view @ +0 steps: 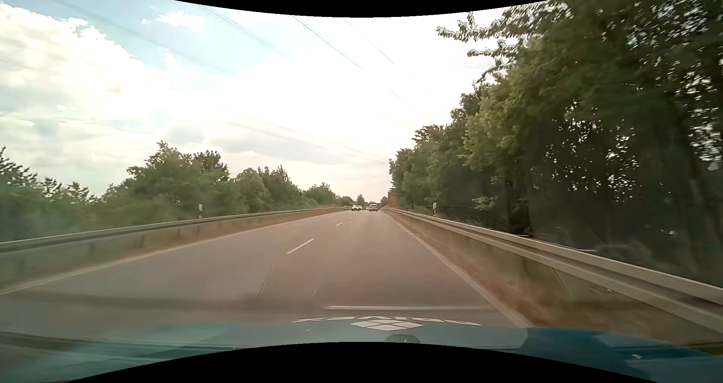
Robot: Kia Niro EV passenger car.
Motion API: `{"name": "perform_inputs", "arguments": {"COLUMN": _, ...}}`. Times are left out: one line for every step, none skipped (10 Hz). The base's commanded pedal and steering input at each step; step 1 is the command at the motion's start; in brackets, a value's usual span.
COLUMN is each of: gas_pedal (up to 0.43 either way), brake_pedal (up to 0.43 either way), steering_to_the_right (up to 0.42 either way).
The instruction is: Follow the waypoints while adhering to traffic rules and regulations
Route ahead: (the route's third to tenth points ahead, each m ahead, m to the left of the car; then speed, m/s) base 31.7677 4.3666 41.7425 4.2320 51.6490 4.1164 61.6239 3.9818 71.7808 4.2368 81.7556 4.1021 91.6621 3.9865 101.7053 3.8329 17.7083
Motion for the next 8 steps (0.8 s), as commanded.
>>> {"name": "perform_inputs", "arguments": {"gas_pedal": 0.22, "brake_pedal": 0.0, "steering_to_the_right": -0.002}}
{"name": "perform_inputs", "arguments": {"gas_pedal": 0.22, "brake_pedal": 0.0, "steering_to_the_right": -0.002}}
{"name": "perform_inputs", "arguments": {"gas_pedal": 0.228, "brake_pedal": 0.0, "steering_to_the_right": -0.002}}
{"name": "perform_inputs", "arguments": {"gas_pedal": 0.228, "brake_pedal": 0.0, "steering_to_the_right": -0.002}}
{"name": "perform_inputs", "arguments": {"gas_pedal": 0.228, "brake_pedal": 0.0, "steering_to_the_right": -0.002}}
{"name": "perform_inputs", "arguments": {"gas_pedal": 0.24, "brake_pedal": 0.0, "steering_to_the_right": -0.002}}
{"name": "perform_inputs", "arguments": {"gas_pedal": 0.24, "brake_pedal": 0.0, "steering_to_the_right": -0.003}}
{"name": "perform_inputs", "arguments": {"gas_pedal": 0.24, "brake_pedal": 0.0, "steering_to_the_right": -0.002}}
